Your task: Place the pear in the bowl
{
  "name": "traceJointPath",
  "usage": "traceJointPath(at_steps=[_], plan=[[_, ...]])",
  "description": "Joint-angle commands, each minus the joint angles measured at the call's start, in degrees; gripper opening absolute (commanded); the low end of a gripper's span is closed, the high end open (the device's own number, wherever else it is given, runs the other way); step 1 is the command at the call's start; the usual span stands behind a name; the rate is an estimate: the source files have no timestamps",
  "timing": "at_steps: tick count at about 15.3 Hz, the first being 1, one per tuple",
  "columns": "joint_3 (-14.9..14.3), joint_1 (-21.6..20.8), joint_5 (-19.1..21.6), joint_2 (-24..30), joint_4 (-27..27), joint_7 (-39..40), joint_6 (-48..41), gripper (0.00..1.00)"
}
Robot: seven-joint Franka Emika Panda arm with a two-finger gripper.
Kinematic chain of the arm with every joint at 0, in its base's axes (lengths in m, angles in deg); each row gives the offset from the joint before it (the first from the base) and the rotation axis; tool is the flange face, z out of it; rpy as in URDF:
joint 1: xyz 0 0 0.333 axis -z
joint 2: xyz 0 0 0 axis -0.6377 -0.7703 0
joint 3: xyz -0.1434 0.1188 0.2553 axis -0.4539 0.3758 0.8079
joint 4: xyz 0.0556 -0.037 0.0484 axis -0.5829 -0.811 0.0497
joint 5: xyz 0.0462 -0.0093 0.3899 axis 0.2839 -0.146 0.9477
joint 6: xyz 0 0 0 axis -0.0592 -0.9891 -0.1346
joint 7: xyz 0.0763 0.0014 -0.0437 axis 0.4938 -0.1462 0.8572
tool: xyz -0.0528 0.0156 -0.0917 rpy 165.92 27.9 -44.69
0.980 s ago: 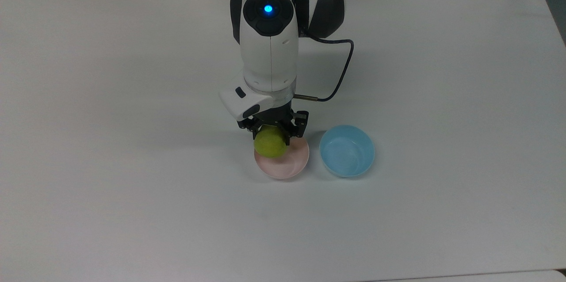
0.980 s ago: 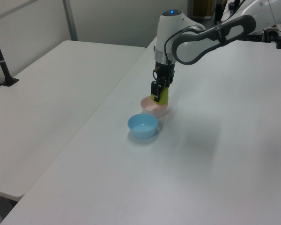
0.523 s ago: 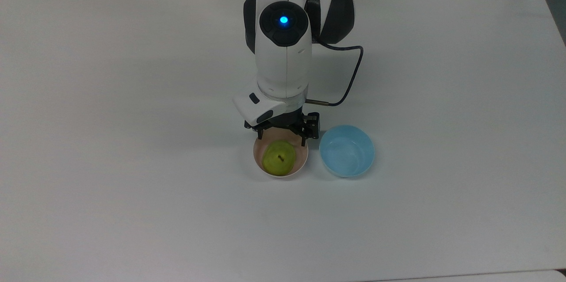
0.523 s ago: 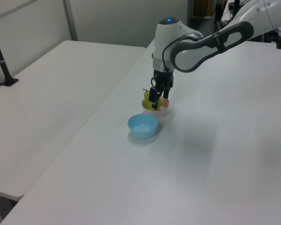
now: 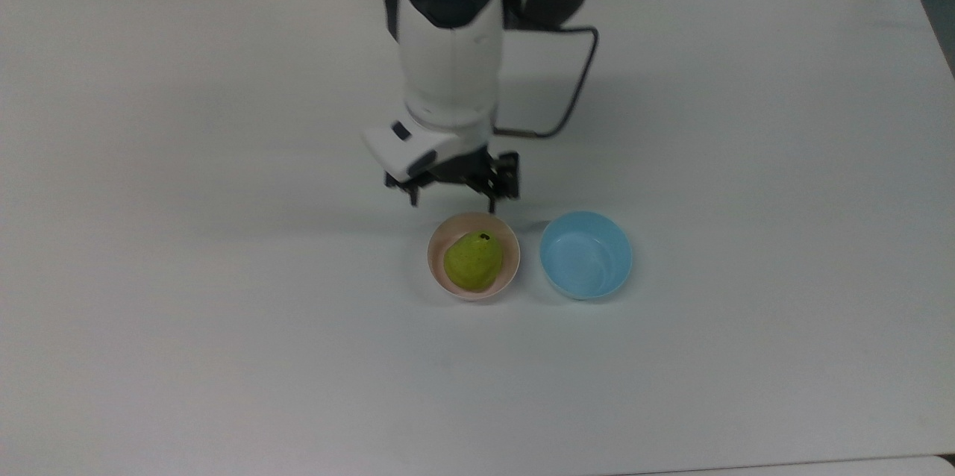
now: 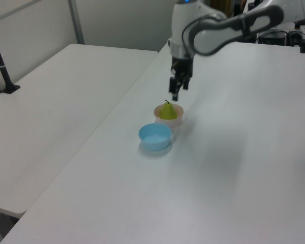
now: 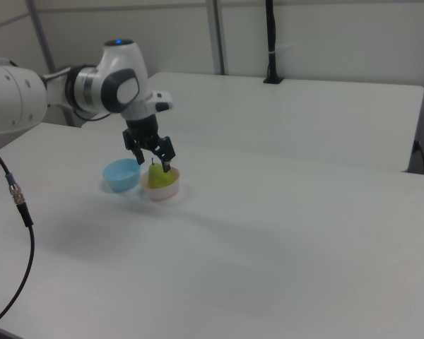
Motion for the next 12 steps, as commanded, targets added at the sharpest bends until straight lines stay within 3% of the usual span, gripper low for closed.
traceJointPath(at_steps=[1, 4, 7, 12], plan=[[-0.2, 4.6, -0.4, 7.2, -2.2, 10.2, -11.5, 1.00], [-0.2, 9.5, -1.9, 11.4, -2.2, 13.8, -16.7, 1.00], [-0.2, 9.9, -6.5, 13.1, -2.2, 12.4, -19.5, 1.00], [-0.6, 10.6, -6.5, 13.9, -2.0, 10.7, -19.6, 1.00]])
